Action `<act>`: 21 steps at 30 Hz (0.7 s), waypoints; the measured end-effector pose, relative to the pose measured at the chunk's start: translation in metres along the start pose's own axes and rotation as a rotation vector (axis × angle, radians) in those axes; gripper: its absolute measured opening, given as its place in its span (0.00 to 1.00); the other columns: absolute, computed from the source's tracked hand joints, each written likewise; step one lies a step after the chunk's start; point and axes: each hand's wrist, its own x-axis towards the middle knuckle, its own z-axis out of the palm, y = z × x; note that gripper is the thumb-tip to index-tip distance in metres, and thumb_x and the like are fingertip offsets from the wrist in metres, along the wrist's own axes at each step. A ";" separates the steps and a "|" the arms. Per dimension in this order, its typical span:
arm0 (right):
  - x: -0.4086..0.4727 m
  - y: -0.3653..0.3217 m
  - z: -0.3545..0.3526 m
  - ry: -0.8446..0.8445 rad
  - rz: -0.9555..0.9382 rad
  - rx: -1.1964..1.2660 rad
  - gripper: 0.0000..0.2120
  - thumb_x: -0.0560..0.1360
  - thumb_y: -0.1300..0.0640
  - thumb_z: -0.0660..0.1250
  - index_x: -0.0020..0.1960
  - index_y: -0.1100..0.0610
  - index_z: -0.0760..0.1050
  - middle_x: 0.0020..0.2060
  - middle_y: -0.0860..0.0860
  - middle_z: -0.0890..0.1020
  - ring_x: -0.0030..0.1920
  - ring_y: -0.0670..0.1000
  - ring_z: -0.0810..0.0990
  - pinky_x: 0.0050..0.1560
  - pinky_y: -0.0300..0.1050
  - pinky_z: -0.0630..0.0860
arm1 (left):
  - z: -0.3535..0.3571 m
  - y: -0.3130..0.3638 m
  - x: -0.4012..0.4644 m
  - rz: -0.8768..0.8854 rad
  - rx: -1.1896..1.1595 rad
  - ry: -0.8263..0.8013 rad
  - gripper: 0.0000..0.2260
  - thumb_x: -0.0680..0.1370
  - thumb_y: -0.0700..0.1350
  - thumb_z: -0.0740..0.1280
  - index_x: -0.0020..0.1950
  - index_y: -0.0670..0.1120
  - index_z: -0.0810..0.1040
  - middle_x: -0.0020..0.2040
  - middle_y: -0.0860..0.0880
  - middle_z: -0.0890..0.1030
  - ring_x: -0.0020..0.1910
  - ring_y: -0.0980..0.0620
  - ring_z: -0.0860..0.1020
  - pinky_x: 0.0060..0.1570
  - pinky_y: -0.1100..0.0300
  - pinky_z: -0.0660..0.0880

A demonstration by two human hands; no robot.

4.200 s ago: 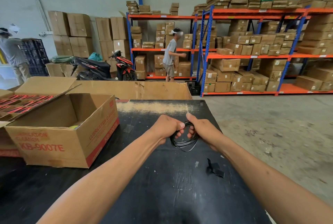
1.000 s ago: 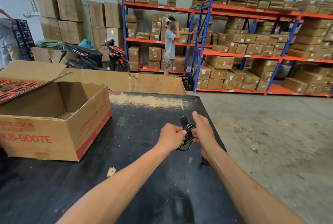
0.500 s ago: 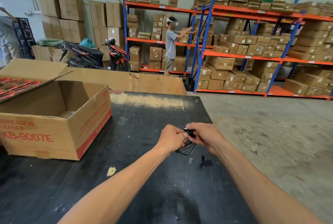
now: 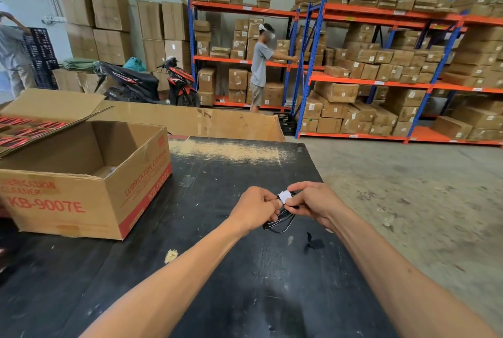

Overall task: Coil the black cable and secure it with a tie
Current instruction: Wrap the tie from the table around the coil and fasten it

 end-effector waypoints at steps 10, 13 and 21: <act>-0.012 0.000 0.004 -0.109 -0.174 -0.308 0.15 0.70 0.68 0.75 0.55 0.59 0.82 0.44 0.63 0.88 0.39 0.52 0.86 0.48 0.46 0.86 | 0.006 -0.006 -0.006 0.052 -0.079 0.150 0.15 0.74 0.44 0.65 0.40 0.63 0.86 0.29 0.51 0.78 0.30 0.52 0.71 0.34 0.58 0.69; -0.015 0.004 0.014 -0.036 -0.422 -0.707 0.11 0.68 0.56 0.77 0.49 0.47 0.83 0.33 0.45 0.87 0.35 0.41 0.82 0.39 0.33 0.79 | 0.004 -0.001 -0.002 -0.022 -0.140 0.203 0.12 0.70 0.45 0.67 0.35 0.60 0.87 0.30 0.49 0.77 0.32 0.51 0.68 0.34 0.57 0.66; -0.012 0.020 0.013 0.244 -0.936 -0.975 0.05 0.76 0.58 0.74 0.51 0.57 0.85 0.43 0.51 0.89 0.43 0.54 0.86 0.44 0.49 0.80 | 0.005 0.001 0.001 0.000 -0.057 0.232 0.15 0.73 0.44 0.65 0.27 0.42 0.72 0.23 0.53 0.65 0.27 0.52 0.57 0.27 0.60 0.55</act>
